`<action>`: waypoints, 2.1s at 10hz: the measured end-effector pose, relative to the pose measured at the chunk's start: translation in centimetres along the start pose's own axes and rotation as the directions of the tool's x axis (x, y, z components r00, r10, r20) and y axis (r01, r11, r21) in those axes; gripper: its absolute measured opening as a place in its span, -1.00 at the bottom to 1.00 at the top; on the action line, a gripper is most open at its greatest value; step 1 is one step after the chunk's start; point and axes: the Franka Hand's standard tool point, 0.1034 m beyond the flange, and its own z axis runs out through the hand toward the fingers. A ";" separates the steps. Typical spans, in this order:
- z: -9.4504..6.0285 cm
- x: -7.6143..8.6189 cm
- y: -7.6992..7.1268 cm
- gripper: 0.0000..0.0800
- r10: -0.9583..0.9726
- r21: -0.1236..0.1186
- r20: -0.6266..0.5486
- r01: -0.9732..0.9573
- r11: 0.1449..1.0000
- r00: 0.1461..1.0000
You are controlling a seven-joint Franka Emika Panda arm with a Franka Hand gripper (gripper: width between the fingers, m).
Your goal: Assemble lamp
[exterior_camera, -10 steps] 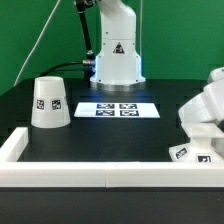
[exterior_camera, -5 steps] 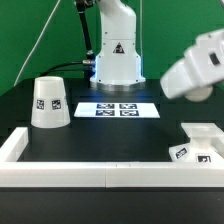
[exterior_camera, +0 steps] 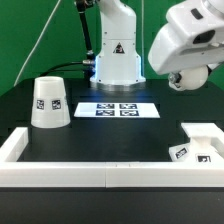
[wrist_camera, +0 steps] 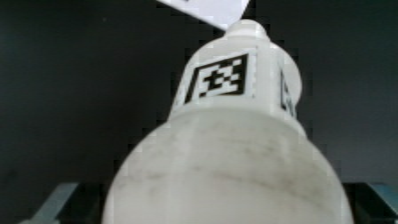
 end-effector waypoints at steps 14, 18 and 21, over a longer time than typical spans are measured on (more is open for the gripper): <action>-6.9 1.6 3.1 0.45 -0.059 -0.135 -0.705 -0.052 0.989 0.707; -6.5 1.8 3.0 0.45 -0.059 -0.135 -0.704 -0.051 0.990 0.708; -9.2 3.3 4.2 0.45 -0.050 -0.128 -0.712 -0.060 0.990 0.700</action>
Offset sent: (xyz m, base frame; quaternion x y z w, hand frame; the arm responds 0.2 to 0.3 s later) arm 0.0114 -0.0001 0.0309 -0.0086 0.1063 -0.0031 0.9943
